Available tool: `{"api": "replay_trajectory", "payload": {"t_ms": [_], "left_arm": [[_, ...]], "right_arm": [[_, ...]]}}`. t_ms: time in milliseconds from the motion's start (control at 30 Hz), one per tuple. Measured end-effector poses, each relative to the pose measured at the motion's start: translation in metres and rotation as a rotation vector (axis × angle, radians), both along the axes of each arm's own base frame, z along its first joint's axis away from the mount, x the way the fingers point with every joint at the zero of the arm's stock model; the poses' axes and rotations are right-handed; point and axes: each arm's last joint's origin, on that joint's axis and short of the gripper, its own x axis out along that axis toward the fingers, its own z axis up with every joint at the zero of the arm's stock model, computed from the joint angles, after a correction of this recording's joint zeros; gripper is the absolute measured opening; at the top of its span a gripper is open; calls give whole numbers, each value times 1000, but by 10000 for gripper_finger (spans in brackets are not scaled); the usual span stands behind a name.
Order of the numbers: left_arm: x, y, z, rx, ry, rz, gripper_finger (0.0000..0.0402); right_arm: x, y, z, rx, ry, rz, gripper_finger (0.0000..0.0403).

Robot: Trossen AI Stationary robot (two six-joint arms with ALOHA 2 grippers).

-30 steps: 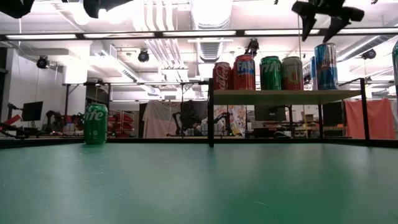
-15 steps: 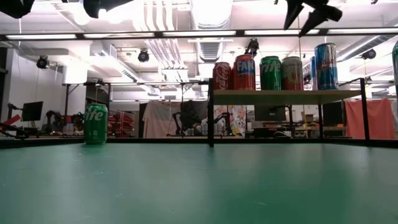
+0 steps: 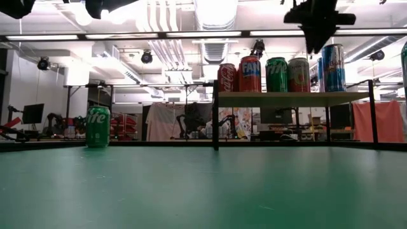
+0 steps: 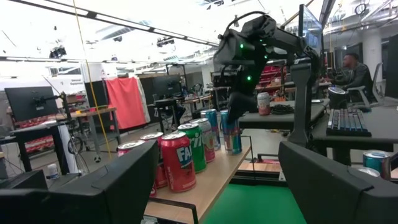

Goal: Place canned beverage on shelf
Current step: Put the top blue soda can on the shelf aligned with the other blue soda can

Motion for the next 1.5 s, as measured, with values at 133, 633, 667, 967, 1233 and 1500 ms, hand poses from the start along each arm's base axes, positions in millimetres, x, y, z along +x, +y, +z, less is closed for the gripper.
{"api": "replay_trajectory", "payload": {"t_ms": [133, 633, 667, 967, 1233, 1500], "left_arm": [[0, 0, 0, 0, 0, 0, 316], [0, 0, 0, 0, 2, 0, 316], [0, 0, 0, 0, 2, 0, 316], [0, 0, 0, 0, 2, 0, 316], [0, 0, 0, 0, 1, 0, 316], [0, 0, 0, 0, 1, 0, 316]], "right_arm": [[-1, 0, -2, -17, 49, -12, 52], [-6, 1, -2, -21, 123, -2, 28], [-7, 1, -2, -25, 128, -3, 28], [-7, 1, -2, -38, 135, -7, 28], [-8, -1, -2, -70, 166, 2, 28], [-8, -1, -2, -83, 175, 3, 28]]}}
